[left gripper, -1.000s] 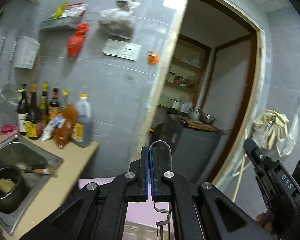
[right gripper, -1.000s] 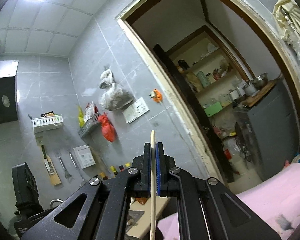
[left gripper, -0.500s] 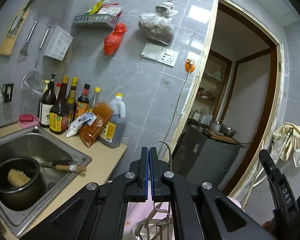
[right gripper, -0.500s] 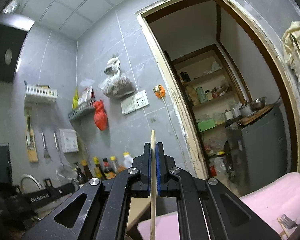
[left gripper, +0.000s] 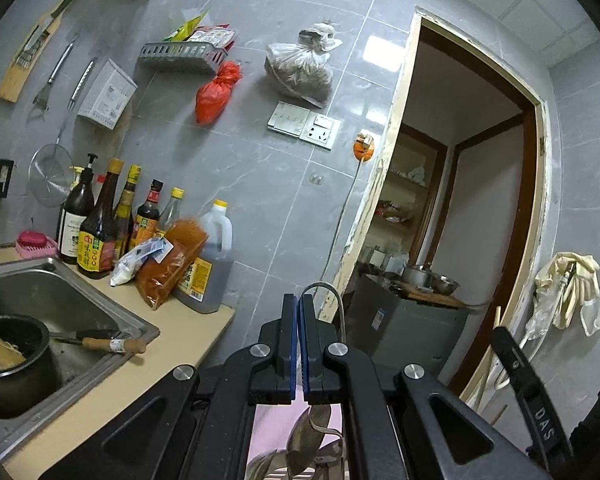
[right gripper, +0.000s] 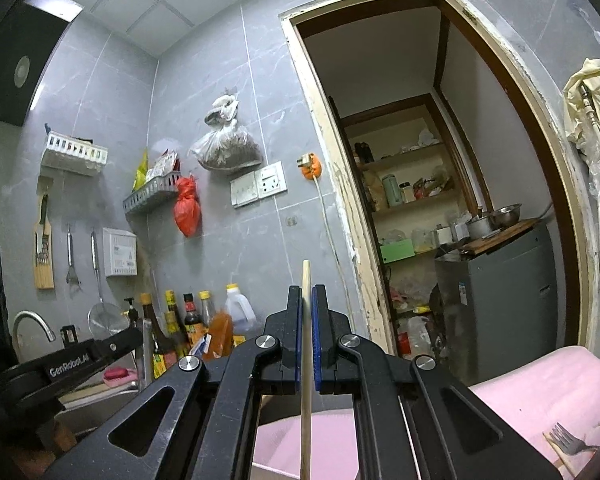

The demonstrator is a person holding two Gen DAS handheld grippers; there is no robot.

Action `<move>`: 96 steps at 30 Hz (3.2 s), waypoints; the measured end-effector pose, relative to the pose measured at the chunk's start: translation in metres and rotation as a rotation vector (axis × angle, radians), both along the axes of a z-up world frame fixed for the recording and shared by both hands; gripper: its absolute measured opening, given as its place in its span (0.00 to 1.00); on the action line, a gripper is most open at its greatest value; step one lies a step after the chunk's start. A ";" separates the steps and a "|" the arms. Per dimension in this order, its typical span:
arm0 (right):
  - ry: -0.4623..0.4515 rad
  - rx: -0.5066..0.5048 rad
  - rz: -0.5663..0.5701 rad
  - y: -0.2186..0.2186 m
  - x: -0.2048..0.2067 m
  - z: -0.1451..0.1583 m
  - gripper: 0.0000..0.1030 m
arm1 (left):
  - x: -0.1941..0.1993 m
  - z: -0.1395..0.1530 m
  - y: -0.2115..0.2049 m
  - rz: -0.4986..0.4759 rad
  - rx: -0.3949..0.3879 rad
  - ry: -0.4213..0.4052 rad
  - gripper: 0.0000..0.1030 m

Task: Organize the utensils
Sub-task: 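Lift the spoon and chopstick and carry both over the white holder, then open the left gripper over the holder while the right gripper releases the chopstick, then move the left tool over a chopstick while the right tool reaches a fork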

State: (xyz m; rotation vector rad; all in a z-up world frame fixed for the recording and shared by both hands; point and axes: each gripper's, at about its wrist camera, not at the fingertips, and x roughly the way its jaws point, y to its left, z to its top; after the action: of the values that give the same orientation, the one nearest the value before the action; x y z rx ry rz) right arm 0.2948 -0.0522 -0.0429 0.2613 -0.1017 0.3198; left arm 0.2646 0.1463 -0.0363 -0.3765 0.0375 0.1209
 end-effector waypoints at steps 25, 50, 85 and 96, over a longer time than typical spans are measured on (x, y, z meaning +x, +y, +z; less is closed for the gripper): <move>-0.033 -0.012 0.036 -0.005 -0.007 -0.013 0.04 | -0.032 -0.019 -0.029 0.144 0.182 -0.205 0.02; 0.168 -0.078 0.115 -0.023 -0.012 -0.025 0.04 | -0.051 -0.012 -0.043 -0.025 0.260 -0.013 0.03; 0.199 -0.081 -0.028 -0.143 -0.057 0.060 0.78 | -0.052 0.050 -0.096 -0.209 0.127 0.166 0.50; 0.210 -0.201 -0.097 -0.213 -0.059 0.061 0.93 | -0.046 0.056 -0.181 -0.218 0.249 0.138 0.94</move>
State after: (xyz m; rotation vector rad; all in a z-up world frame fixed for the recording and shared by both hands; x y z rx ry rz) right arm 0.2359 -0.2648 0.0180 0.0893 0.1241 0.2023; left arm 0.2186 -0.0345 0.0195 -0.1136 0.1969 -0.0645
